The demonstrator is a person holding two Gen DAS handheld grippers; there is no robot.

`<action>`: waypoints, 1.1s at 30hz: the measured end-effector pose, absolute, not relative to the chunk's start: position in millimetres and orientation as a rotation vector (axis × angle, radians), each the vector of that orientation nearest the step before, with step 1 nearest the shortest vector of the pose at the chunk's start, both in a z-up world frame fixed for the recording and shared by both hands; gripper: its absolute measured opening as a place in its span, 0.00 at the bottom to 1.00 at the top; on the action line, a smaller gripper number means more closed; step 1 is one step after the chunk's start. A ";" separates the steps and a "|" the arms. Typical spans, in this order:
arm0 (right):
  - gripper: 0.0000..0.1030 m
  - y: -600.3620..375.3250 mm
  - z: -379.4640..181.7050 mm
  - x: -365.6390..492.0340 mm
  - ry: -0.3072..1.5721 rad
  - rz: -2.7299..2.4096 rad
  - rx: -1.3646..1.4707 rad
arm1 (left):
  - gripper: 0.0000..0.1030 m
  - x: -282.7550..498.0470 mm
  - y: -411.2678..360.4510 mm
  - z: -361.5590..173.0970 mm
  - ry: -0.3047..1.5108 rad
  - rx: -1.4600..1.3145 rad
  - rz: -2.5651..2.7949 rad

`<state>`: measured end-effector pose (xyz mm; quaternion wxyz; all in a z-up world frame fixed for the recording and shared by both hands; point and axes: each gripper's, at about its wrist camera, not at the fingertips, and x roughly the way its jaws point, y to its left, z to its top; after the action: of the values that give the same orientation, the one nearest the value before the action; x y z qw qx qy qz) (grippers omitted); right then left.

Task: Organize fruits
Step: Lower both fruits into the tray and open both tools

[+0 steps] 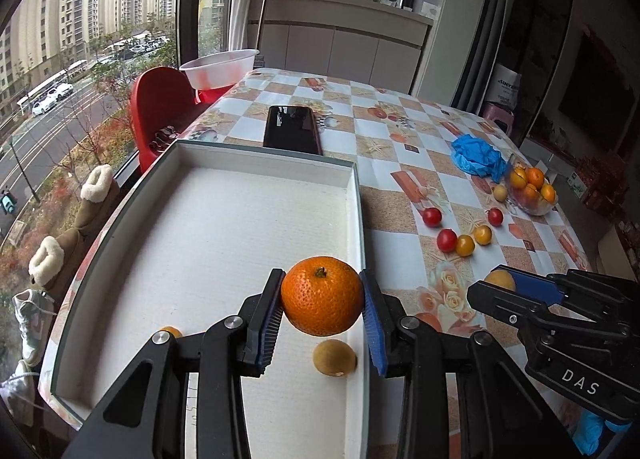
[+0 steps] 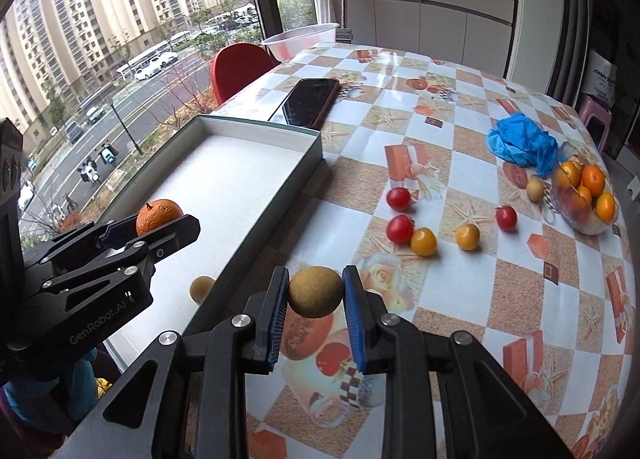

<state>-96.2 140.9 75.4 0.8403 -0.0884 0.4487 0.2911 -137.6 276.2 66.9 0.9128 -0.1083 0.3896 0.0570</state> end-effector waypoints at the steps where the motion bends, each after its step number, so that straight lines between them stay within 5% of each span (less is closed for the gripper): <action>1: 0.29 148.2 75.6 -97.0 0.948 0.626 -0.196 | 0.37 -137.2 282.3 66.3 0.801 -0.229 0.129; 25: 0.30 237.1 49.6 -104.6 1.026 0.739 -0.322 | 0.38 -138.8 354.1 29.8 0.839 -0.296 0.255; 26: 0.33 236.4 49.4 -104.5 1.028 0.736 -0.321 | 0.38 -138.7 354.5 29.1 0.840 -0.295 0.254; 28: 0.41 235.1 49.4 -104.0 1.027 0.725 -0.323 | 0.56 -138.8 354.8 28.0 0.842 -0.294 0.257; 33: 0.56 234.7 52.5 -107.1 1.016 0.728 -0.326 | 0.59 -139.6 359.7 22.9 0.860 -0.300 0.271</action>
<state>-107.1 234.7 52.5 0.7986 -0.1518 0.4733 0.3393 -139.6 359.7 22.9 0.8892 -0.1443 0.4140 0.1307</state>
